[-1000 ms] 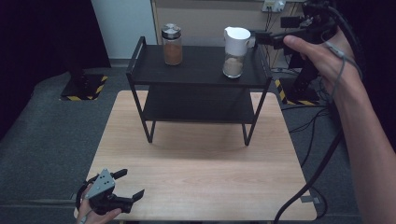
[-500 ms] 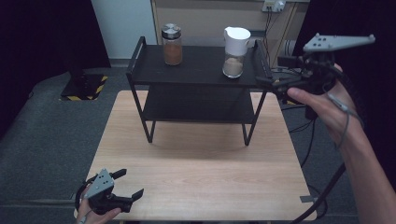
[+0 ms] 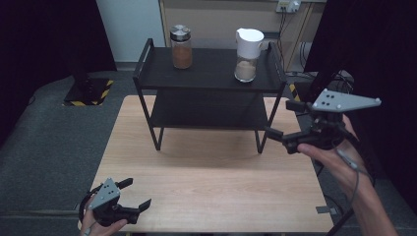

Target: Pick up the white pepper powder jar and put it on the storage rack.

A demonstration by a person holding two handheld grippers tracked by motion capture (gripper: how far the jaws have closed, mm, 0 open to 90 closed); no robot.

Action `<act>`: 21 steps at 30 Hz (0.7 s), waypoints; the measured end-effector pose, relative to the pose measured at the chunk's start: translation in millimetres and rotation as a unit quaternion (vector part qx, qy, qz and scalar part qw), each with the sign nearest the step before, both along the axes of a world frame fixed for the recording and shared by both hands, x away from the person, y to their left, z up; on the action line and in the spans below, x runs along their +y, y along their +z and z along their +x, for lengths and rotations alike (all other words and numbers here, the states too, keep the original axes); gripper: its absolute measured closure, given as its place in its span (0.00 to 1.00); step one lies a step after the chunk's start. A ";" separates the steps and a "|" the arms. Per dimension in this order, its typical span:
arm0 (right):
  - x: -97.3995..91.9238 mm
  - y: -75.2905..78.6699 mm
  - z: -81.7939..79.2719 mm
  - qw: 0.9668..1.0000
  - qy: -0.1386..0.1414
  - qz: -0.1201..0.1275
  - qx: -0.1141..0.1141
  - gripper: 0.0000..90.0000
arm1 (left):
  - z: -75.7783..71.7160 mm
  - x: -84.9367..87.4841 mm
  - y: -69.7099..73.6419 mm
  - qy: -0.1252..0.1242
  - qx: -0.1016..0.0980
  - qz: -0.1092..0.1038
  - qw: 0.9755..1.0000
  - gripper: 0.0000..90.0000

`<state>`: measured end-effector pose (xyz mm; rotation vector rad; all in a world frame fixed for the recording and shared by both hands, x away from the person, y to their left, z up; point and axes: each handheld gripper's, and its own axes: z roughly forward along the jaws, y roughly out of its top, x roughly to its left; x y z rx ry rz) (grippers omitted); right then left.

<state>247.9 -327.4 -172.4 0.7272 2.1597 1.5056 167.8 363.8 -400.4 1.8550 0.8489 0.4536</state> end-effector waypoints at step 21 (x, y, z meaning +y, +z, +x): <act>-4.7 -78.7 -61.7 0.999 -0.013 -0.041 0.000 0.03 | -2.2 0.9 -0.2 0.006 -0.003 -0.002 1.000 0.03</act>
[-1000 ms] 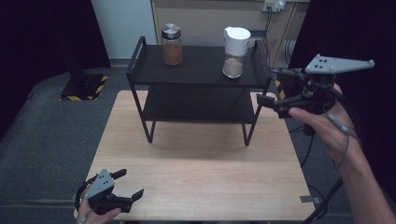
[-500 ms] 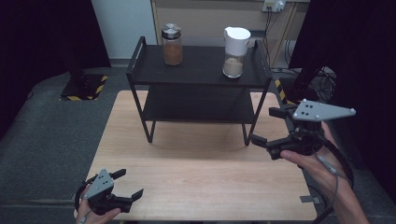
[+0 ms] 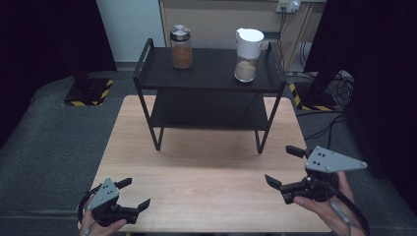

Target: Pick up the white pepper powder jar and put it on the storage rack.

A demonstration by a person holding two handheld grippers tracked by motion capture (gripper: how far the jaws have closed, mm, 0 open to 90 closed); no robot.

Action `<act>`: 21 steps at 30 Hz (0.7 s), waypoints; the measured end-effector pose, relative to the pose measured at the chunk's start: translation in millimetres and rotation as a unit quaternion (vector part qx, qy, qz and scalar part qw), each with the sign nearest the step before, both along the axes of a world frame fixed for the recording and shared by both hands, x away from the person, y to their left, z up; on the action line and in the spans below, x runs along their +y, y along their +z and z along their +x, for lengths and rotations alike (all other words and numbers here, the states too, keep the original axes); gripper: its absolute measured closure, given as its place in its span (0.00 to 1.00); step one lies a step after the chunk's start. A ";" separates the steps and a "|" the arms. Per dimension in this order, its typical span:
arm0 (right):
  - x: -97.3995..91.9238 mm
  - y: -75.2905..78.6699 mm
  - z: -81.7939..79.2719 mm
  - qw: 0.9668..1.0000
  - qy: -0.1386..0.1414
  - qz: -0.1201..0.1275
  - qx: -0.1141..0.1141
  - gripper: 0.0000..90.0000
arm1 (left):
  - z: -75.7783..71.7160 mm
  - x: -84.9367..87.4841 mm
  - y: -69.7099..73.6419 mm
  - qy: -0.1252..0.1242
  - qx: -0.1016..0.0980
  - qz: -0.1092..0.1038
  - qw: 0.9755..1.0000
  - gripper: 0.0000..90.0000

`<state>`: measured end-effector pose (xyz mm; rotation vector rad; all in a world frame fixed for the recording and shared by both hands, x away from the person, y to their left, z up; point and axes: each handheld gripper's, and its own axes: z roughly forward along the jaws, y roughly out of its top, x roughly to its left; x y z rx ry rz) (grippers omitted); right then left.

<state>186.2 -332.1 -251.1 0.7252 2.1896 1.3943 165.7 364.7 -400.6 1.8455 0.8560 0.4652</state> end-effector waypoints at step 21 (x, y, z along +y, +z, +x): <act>-9.1 -86.1 -35.9 0.998 -0.051 -0.009 0.034 0.04 | -0.6 -0.2 0.4 0.002 0.000 0.002 1.000 0.03</act>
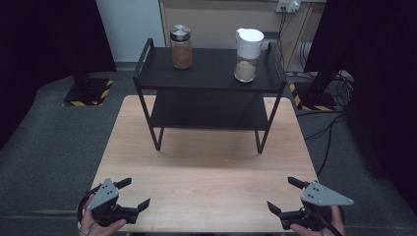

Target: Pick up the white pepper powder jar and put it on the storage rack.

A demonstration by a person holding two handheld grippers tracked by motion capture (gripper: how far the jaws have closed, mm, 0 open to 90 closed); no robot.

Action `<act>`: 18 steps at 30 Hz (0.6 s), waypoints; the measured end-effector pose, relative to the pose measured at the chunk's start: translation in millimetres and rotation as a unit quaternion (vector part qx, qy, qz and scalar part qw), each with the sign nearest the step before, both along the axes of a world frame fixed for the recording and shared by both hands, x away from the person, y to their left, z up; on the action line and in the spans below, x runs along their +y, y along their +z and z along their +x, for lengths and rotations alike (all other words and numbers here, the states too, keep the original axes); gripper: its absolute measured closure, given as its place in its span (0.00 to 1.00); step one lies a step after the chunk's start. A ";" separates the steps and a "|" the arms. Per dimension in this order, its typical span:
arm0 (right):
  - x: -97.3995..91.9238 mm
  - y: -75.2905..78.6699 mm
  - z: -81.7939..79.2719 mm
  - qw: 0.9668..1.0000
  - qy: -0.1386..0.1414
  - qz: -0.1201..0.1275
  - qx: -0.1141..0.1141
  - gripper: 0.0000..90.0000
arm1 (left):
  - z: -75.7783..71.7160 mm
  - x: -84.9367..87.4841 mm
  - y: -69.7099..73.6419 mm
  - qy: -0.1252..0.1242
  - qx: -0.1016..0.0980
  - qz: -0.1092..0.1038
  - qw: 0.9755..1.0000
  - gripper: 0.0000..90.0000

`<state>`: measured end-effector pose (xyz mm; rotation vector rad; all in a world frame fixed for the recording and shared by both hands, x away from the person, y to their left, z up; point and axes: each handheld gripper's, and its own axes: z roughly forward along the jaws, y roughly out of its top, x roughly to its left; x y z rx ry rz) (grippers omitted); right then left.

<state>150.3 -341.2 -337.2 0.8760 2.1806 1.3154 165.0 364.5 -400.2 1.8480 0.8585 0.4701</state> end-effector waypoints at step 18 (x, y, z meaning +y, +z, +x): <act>-2.8 -49.8 -12.5 0.999 -0.033 -0.003 0.016 0.04 | -2.3 1.5 -1.3 0.009 -0.005 -0.008 1.000 0.03</act>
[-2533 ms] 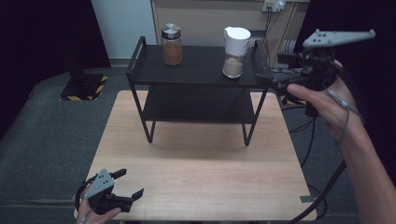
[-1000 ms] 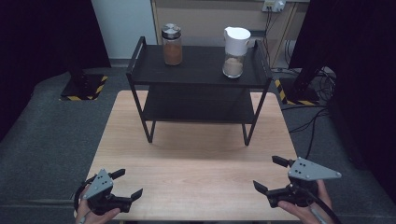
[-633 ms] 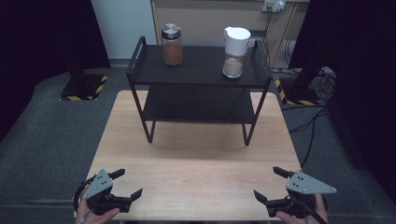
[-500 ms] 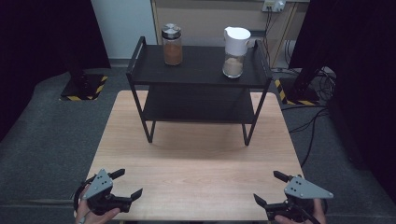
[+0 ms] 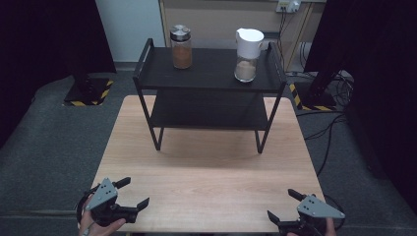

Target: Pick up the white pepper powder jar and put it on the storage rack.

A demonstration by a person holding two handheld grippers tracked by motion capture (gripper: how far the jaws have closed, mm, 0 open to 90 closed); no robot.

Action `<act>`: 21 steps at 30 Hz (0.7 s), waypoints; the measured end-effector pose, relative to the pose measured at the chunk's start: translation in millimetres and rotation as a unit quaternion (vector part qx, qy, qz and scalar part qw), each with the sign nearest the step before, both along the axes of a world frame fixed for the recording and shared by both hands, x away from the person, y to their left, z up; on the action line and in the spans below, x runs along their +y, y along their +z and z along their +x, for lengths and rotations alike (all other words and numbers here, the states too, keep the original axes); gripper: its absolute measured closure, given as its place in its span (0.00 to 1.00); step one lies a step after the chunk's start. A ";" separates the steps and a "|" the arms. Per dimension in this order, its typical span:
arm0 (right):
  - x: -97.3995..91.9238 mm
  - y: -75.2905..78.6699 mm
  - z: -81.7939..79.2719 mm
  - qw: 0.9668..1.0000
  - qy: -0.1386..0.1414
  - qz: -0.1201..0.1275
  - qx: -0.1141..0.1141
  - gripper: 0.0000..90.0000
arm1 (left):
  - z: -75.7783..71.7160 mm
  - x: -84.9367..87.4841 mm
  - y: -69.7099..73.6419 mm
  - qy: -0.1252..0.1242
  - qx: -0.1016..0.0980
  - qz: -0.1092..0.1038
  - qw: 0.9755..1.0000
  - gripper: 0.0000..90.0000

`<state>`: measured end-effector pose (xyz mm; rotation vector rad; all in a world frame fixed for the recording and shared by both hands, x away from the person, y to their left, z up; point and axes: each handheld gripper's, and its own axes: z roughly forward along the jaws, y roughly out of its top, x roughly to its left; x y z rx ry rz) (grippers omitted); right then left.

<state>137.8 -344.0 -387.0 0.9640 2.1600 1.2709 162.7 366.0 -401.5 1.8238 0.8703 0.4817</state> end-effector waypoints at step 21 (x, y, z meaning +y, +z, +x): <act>0.2 -9.3 -1.9 1.000 -0.006 -0.010 -0.009 0.05 | -1.2 1.2 -1.2 0.006 -0.005 -0.007 1.000 0.03</act>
